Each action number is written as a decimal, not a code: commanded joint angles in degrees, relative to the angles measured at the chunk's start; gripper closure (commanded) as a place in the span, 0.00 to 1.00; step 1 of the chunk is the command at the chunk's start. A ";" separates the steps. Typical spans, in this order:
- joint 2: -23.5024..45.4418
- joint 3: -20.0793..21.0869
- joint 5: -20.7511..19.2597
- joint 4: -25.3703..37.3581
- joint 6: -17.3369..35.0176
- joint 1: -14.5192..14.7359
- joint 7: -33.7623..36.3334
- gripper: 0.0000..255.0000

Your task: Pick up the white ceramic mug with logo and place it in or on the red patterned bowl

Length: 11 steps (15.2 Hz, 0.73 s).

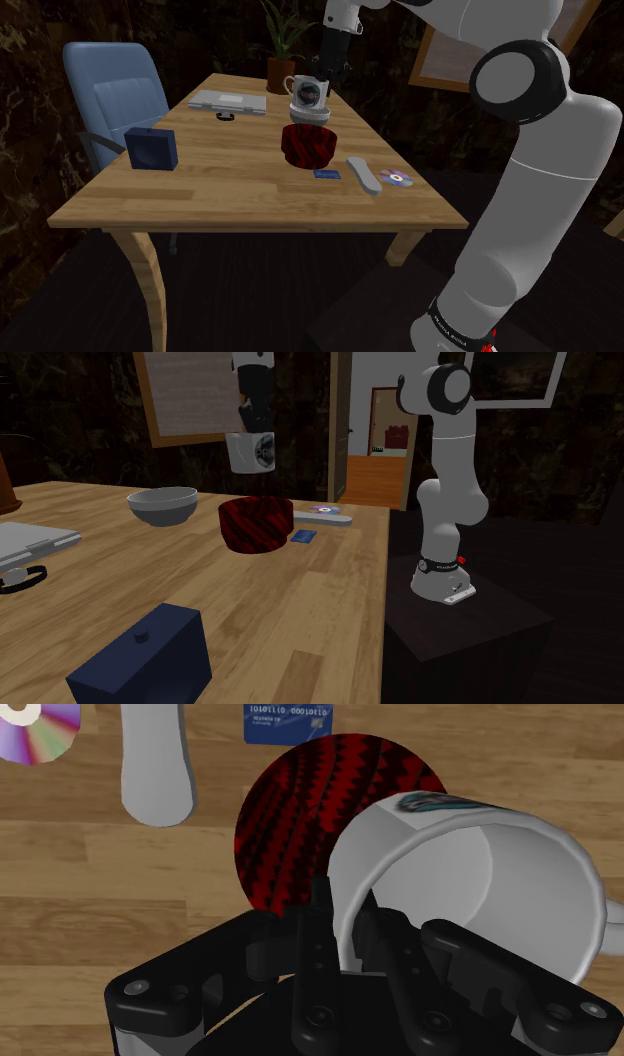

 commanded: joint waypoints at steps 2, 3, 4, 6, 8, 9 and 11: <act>-0.44 -0.34 0.04 -2.47 2.00 -0.46 -0.98 1.00; -0.82 -0.35 0.05 -3.79 2.93 -0.46 -1.05 1.00; -1.18 -0.35 0.06 -5.06 3.84 -0.46 -1.11 1.00; -1.82 -0.36 0.08 -7.49 5.63 -0.47 -1.23 1.00; -2.37 -0.36 0.09 -9.80 7.38 -0.47 -1.35 1.00; -2.62 -0.36 0.10 -10.90 8.24 -0.47 -1.41 1.00; -3.06 -0.37 0.12 -13.04 9.93 -0.47 -1.52 1.00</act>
